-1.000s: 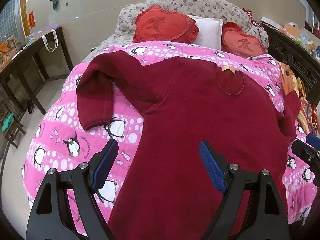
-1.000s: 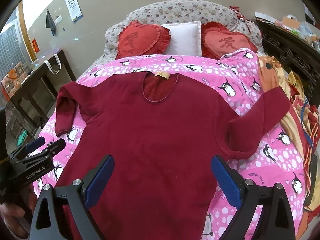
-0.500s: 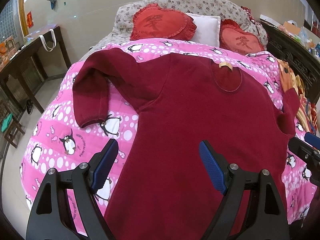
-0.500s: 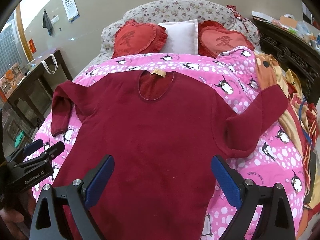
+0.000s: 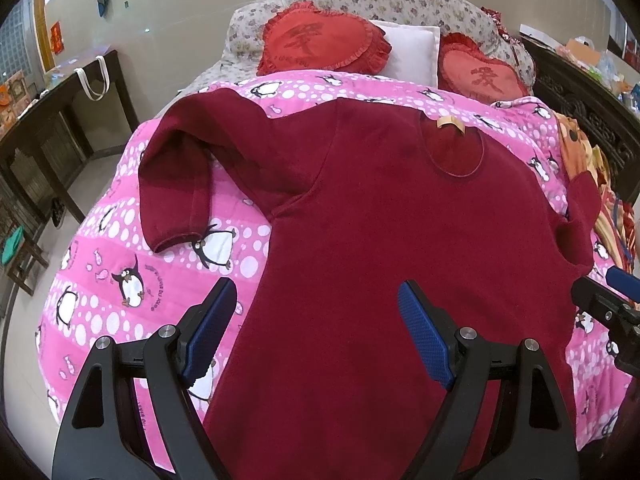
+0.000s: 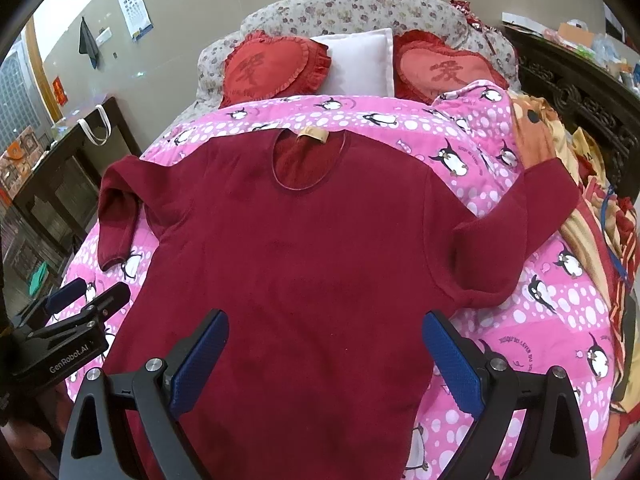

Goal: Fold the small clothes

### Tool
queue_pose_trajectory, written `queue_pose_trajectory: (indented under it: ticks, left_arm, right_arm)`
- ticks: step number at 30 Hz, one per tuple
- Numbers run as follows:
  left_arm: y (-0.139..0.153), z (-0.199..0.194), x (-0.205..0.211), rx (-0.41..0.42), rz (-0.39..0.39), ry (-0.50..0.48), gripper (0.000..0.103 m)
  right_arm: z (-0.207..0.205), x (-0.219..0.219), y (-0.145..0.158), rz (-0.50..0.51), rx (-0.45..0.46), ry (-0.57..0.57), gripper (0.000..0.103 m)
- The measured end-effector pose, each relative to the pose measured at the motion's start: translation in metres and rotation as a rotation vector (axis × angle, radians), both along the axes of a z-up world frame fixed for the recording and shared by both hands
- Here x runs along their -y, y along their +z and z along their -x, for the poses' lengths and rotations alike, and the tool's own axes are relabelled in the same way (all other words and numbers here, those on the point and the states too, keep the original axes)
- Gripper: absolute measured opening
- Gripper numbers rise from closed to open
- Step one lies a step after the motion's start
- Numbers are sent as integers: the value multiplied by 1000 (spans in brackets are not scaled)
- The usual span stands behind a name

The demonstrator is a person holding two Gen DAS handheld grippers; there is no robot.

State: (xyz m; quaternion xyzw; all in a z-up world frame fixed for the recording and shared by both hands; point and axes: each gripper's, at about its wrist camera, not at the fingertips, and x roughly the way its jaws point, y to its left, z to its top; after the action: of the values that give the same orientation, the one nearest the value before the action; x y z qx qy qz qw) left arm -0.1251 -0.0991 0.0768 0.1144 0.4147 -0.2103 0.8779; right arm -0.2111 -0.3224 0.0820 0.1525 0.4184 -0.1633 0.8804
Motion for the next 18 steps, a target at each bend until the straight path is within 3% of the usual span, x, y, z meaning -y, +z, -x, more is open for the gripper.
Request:
queue_pose_trajectory:
  ticks: [18]
  left_arm:
    - [-7, -10, 1, -15, -7, 7, 83]
  right_arm:
    - [-13, -3, -7, -12, -18, 11, 96]
